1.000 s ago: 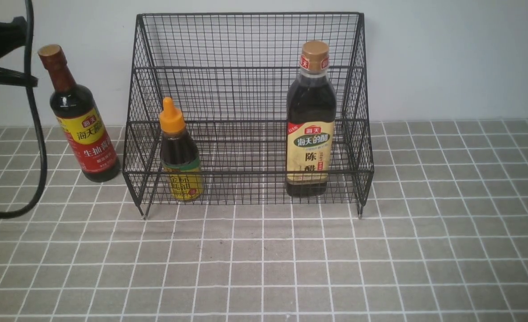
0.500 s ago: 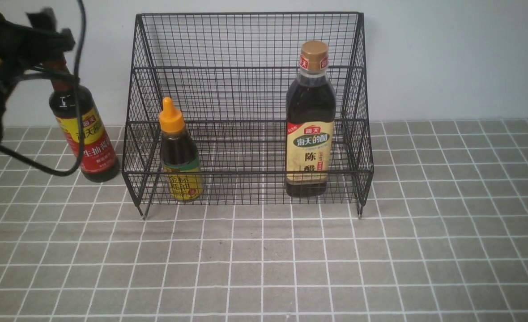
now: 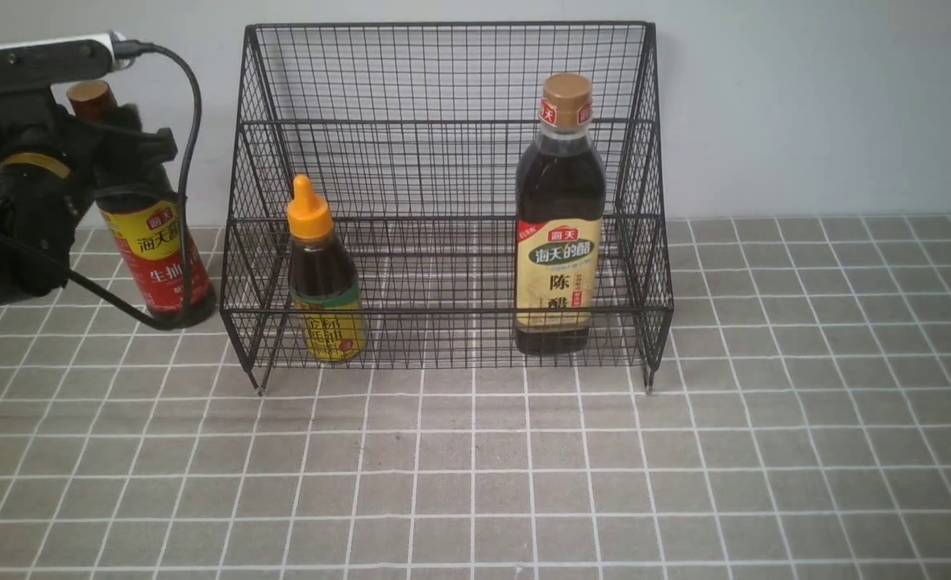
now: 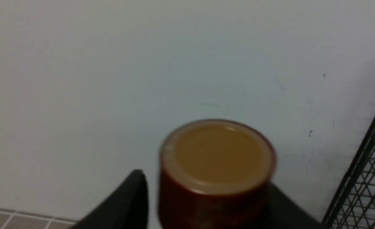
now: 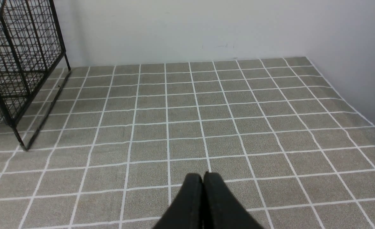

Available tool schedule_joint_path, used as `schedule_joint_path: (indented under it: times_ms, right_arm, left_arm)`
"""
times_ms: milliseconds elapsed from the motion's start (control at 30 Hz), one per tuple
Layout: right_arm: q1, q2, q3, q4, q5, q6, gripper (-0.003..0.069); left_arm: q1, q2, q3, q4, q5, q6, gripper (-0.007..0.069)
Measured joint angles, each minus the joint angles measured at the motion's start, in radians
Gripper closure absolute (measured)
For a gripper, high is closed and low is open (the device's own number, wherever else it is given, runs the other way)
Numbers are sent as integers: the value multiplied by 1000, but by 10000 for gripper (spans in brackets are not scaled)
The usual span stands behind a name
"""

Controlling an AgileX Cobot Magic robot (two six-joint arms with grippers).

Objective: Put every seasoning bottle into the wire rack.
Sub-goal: Use the left arm to grab the condiment bottle closest to it, then use the left arm to put the condiment bottle back on the shelf

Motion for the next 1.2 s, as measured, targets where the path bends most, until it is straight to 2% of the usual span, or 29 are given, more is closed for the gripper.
schedule_joint_path:
  times_ms: [33, 133, 333, 667, 967, 1200]
  right_arm:
    - [0, 0, 0, 0, 0, 0, 669]
    - [0, 0, 0, 0, 0, 1, 669]
    - [0, 0, 0, 0, 0, 2, 669]
    - [0, 0, 0, 1, 0, 2, 669]
    - [0, 0, 0, 1, 0, 2, 669]
    - [0, 0, 0, 1, 0, 2, 669]
  left_arm:
    - [0, 0, 0, -1, 4, -6, 375]
    - [0, -13, 0, 9, 22, -7, 365]
    - [2, -172, 16, 38, 177, -6, 365]
    - [-11, -440, 16, 52, 161, -7, 365]
    - [-200, -439, -12, 168, 47, -20, 365]
    - [-243, -321, -111, 185, 42, -77, 366]
